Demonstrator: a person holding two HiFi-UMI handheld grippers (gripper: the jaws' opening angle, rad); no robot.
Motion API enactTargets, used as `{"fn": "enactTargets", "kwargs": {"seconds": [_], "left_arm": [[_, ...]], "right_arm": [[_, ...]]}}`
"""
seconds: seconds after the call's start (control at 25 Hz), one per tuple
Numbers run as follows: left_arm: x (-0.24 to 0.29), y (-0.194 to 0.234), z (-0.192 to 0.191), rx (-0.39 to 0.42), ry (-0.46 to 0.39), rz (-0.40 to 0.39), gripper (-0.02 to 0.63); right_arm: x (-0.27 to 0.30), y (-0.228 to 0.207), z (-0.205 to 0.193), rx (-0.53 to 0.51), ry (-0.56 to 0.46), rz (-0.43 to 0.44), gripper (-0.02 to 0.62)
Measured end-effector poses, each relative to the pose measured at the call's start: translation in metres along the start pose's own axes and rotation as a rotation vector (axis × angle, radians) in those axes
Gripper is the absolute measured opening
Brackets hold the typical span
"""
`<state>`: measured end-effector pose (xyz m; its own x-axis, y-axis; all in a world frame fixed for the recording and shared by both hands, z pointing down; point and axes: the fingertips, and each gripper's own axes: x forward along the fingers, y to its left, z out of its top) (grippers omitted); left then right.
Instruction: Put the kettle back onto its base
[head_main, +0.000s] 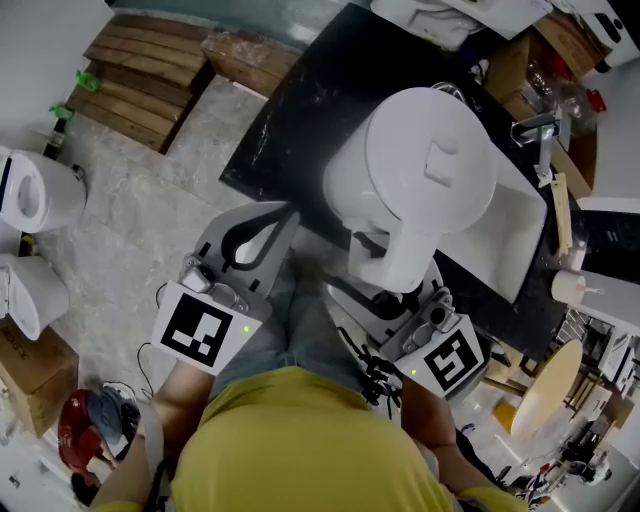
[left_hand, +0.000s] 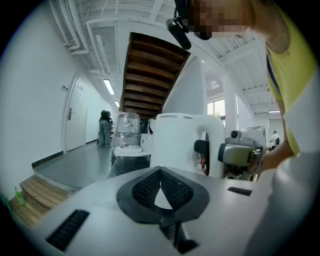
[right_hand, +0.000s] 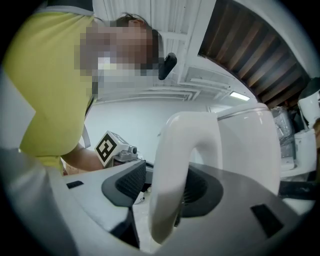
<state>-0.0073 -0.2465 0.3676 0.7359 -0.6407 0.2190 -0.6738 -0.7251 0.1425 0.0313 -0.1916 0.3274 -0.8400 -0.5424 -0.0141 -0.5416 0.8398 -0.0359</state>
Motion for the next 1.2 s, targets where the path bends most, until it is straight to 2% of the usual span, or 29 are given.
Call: {"fn": "enactTargets", "kwargs": {"seconds": [0.16, 0.32, 0.44, 0.6, 0.76, 0.8, 1.0, 1.16, 1.2], "left_arm": [[0.003, -0.008, 0.006, 0.013, -0.025, -0.037, 0.011], [0.002, -0.03, 0.034, 0.0, -0.091, -0.117, 0.011], [0.0, -0.05, 0.055, 0.05, -0.112, -0.188, 0.011], [0.001, -0.074, 0.055, 0.104, -0.063, -0.266, 0.011], [-0.001, -0.092, 0.047, 0.097, -0.003, -0.317, 0.012], [-0.001, -0.094, 0.045, 0.091, 0.007, -0.31, 0.021], [-0.005, -0.092, 0.047, 0.094, 0.041, -0.241, 0.165], [-0.008, -0.099, 0.051, 0.098, 0.065, -0.241, 0.198], [-0.009, -0.103, 0.052, 0.093, 0.069, -0.248, 0.231]], "right_arm": [[-0.002, -0.001, 0.001, -0.003, -0.005, 0.0, 0.204], [-0.002, 0.0, 0.001, -0.006, -0.001, 0.002, 0.204], [-0.002, -0.001, 0.0, -0.007, 0.001, 0.003, 0.204], [-0.002, 0.001, 0.001, -0.004, 0.004, 0.009, 0.204], [-0.002, 0.001, 0.001, -0.002, 0.003, 0.014, 0.204], [-0.002, 0.0, 0.002, 0.0, 0.0, 0.013, 0.204], [-0.006, -0.001, 0.003, 0.003, -0.014, 0.007, 0.204], [-0.007, 0.0, 0.002, -0.002, -0.014, 0.011, 0.209], [-0.007, 0.0, 0.002, -0.004, -0.014, 0.012, 0.212]]}}
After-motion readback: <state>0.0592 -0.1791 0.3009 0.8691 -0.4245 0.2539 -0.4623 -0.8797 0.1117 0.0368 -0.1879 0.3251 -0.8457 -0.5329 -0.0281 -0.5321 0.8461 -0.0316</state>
